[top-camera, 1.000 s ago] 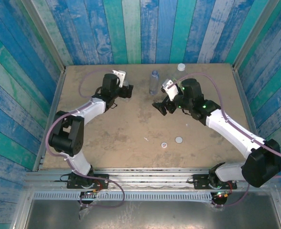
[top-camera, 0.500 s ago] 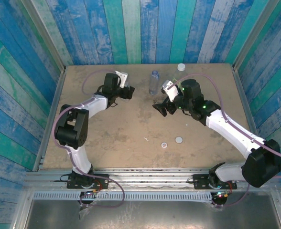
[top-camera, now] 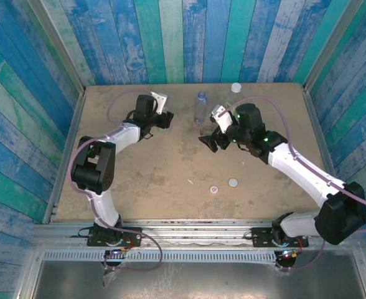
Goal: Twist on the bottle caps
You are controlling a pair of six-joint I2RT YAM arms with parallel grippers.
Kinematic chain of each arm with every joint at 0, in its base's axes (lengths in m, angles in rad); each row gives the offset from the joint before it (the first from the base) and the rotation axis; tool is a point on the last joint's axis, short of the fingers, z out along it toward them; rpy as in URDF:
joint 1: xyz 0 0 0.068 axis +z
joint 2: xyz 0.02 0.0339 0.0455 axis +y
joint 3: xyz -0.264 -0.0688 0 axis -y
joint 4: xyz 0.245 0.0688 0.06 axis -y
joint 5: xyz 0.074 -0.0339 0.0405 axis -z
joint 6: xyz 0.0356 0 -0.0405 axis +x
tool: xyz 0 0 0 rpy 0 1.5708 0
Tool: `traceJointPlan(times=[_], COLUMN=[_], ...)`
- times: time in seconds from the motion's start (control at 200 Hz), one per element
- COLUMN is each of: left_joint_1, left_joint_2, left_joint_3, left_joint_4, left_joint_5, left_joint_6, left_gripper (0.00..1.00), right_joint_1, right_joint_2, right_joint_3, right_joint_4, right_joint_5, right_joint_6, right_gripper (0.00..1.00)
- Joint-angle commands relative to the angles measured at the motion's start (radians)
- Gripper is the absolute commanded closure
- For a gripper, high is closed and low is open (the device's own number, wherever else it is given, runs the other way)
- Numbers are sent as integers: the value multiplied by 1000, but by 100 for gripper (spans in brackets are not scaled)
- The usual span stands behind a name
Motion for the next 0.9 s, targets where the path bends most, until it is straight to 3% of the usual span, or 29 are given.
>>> traceJointPlan(times=[0.0,0.115,0.376,0.681,0.892], left_joint_1=[1,1,1,-5,-63], left_joint_2=[53,47,26,-92,-225], left_joint_3=[31,30,17,-85,-212], left_joint_4=[-22,-23,-27,2,26], left_joint_5=[13,14,38,64,78], left_joint_6=[16,17,19,56,99], left_gripper=[38,48,60,63,63], right_joint_1=[4,4,4,3,2], right_joint_2=[-7,-2,10,-20,-62], right_joint_3=[-14,-13,-8,-33,-86], right_joint_4=[-3,-1,1,7,11], right_joint_5=[-15,-20,-37,-32,16], right_joint_6=[12,15,25,34,57], right_gripper=[0,0,0,0,0])
